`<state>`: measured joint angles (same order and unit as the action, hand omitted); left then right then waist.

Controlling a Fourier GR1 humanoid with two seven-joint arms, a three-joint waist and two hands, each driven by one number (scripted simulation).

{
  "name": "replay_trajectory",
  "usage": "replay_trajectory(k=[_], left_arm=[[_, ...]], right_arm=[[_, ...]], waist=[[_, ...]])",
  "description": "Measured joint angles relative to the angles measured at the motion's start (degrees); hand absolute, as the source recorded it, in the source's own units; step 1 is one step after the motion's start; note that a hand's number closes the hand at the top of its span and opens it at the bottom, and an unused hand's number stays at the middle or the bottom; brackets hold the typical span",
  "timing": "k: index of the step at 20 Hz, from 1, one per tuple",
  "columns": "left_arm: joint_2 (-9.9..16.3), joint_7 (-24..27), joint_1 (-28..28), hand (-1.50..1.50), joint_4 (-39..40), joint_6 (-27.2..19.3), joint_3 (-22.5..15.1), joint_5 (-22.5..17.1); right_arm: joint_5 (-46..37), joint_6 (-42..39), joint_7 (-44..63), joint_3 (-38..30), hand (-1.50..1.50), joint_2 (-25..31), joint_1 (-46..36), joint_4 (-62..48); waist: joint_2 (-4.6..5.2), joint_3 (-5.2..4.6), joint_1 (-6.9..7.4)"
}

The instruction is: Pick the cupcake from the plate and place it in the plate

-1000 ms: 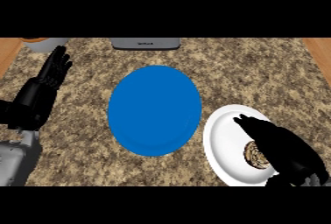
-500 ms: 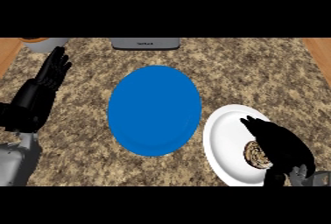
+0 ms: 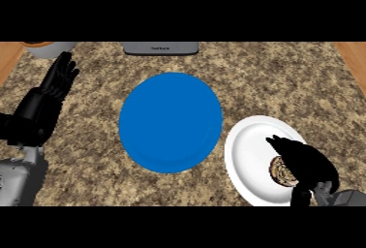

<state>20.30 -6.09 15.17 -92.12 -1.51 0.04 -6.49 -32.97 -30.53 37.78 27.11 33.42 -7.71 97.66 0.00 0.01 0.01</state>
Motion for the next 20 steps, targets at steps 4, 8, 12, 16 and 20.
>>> replay_trajectory(k=[4,8,12,16,20], left_arm=[[-1.51,0.78,-0.41,0.0,0.61,0.76,0.3,1.09],[-1.12,0.08,0.48,0.0,0.76,2.09,1.84,1.03],[-1.57,-0.26,0.62,0.0,0.66,2.12,2.02,1.37],[-1.0,-0.98,-0.21,0.0,-0.02,2.44,3.14,0.89],[-0.25,-1.07,-2.26,0.0,0.1,1.13,5.06,1.28]], right_arm=[[-3.82,0.2,-1.59,-0.47,-1.5,-2.06,0.83,-3.08],[-7.46,1.98,-5.36,-1.13,1.5,-3.56,-0.3,-7.98],[-11.94,8.63,-9.83,-0.76,1.5,-4.17,-0.55,-8.07],[-15.69,15.97,-4.82,-2.45,1.5,-6.1,4.53,-5.29],[-17.67,23.03,7.01,-7.74,1.5,-9.03,13.07,-1.19]], waist=[[-0.01,-0.01,0.01],[-0.06,-0.1,0.08],[-0.21,-0.31,-0.04],[-0.72,-0.41,-1.16],[-2.02,-0.8,-5.44]])
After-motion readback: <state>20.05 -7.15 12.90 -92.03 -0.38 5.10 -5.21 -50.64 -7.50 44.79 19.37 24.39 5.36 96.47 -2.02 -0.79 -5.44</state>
